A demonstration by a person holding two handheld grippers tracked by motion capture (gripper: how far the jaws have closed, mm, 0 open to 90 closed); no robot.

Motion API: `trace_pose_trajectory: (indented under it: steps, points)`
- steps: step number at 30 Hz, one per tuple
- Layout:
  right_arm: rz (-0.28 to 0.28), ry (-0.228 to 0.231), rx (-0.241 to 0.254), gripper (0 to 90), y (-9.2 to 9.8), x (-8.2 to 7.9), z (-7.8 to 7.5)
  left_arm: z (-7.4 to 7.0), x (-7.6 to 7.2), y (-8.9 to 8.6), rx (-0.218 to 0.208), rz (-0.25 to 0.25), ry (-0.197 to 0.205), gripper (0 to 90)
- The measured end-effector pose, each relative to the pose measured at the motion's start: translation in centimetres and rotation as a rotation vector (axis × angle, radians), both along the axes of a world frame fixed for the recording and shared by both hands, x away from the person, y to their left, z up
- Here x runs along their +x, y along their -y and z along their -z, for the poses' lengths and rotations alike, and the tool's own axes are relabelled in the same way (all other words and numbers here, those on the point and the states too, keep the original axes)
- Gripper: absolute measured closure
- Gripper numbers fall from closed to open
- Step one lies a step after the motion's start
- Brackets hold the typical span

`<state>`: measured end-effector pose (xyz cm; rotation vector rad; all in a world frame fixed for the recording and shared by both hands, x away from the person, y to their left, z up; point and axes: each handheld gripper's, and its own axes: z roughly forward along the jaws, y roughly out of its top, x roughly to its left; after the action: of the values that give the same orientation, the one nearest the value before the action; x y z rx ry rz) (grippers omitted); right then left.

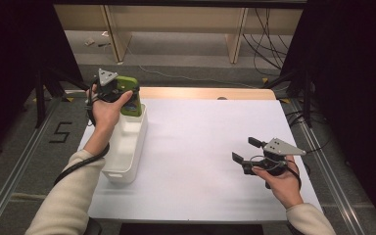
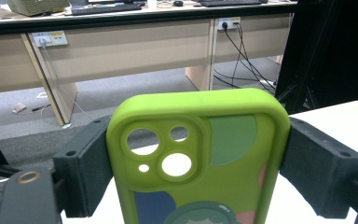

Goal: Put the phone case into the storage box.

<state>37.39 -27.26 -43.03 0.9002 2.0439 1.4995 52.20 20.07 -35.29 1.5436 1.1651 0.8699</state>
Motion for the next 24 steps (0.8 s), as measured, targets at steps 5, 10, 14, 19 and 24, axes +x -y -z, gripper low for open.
trace_pose_trajectory:
  steps: [5, 10, 14, 19, 24]
  points:
    - [0.000, 0.000, 0.001, 15.7, 0.00, 0.01, 0.01, 0.07, 0.11, -0.01, -0.002, -0.002, 0.000, 15.6]
    - [-0.001, -0.001, 0.000, 15.7, -0.01, 0.00, 0.01, 0.16, 0.21, 0.06, 0.001, 0.000, -0.003, 15.5]
    - [-0.001, -0.001, 0.000, 15.7, 0.00, 0.01, 0.02, 0.25, 0.32, 0.06, 0.001, 0.000, -0.005, 15.6]
    - [-0.001, -0.002, 0.000, 15.7, -0.01, 0.01, 0.02, 0.40, 0.43, 0.08, 0.007, 0.000, -0.010, 15.5]
    - [-0.002, -0.003, 0.000, 15.7, -0.02, 0.02, 0.03, 0.58, 0.54, 0.08, 0.008, -0.002, -0.016, 15.5]
